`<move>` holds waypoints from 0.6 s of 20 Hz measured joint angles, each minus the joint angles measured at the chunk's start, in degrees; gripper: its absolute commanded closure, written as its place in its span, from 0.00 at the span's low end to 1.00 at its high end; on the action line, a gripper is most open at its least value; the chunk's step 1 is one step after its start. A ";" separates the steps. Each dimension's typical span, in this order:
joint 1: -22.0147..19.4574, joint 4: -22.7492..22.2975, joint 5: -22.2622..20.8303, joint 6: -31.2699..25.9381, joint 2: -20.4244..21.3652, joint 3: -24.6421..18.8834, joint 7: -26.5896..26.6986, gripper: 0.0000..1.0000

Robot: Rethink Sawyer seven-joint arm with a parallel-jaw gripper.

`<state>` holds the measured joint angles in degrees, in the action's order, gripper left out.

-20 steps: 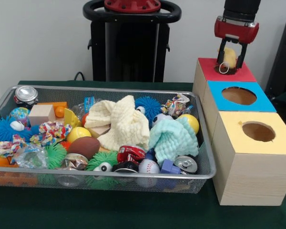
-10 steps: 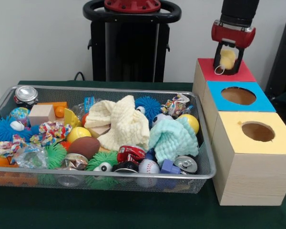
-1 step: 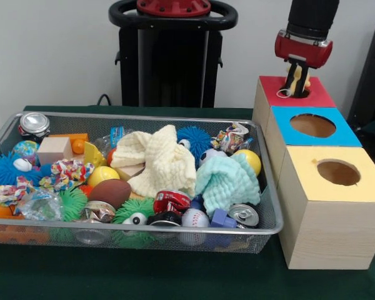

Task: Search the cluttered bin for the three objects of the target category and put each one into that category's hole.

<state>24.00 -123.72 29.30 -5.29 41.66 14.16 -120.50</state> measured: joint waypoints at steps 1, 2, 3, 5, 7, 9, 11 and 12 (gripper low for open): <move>0.09 0.10 0.00 -0.05 -0.08 0.07 0.00 1.00; 0.30 0.25 0.00 -0.10 -0.22 0.24 0.00 1.00; 0.57 0.31 0.00 -0.09 -0.25 0.44 0.00 1.00; 0.93 0.32 0.04 -0.08 -0.23 0.71 0.00 1.00; 1.18 0.34 0.07 -0.06 -0.23 0.88 0.00 1.00; 1.24 0.36 0.07 -0.08 -0.24 0.93 0.00 1.00; 1.01 0.34 0.02 -0.11 -0.24 0.86 0.00 1.00; 0.78 0.34 0.02 -0.12 -0.24 0.76 0.00 1.00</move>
<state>24.78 -123.39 29.33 -5.42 41.43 14.92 -120.50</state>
